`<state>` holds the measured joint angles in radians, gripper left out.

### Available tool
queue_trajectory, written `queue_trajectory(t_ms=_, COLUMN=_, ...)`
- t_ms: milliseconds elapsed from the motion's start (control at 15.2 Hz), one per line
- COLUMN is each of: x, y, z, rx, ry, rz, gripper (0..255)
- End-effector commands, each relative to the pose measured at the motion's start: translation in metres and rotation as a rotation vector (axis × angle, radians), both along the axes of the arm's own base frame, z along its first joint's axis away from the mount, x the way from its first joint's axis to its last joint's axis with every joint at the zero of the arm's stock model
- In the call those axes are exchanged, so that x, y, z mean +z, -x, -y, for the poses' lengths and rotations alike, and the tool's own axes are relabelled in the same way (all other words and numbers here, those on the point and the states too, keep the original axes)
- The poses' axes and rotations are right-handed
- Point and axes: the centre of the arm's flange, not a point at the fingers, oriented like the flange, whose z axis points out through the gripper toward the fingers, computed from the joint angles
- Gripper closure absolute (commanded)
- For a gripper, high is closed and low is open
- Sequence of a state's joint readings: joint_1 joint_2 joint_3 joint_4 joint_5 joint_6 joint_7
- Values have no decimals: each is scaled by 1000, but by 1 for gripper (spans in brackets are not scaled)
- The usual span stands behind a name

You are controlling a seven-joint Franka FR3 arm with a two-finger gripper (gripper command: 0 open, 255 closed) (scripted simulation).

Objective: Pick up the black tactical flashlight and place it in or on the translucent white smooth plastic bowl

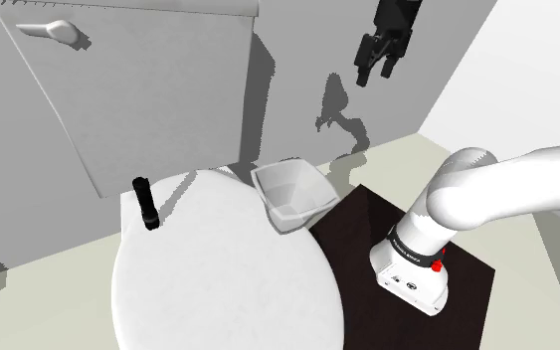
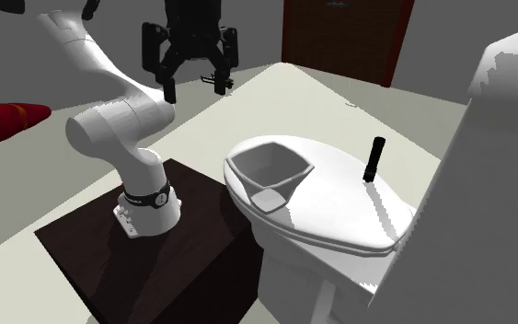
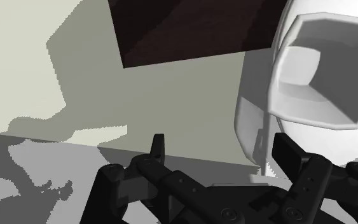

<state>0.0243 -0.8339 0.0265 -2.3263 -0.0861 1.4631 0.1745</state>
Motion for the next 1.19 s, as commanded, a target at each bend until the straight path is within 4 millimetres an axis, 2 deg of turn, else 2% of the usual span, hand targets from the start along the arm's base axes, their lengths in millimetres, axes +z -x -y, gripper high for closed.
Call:
queue_trajectory(t_ms=0, x=0, y=0, z=0, rx=0, ry=0, rz=0, gripper=0)
queue_trajectory(t_ms=1122, x=-90, y=-81, z=-181, rx=-15, ry=-45, rz=10, gripper=0)
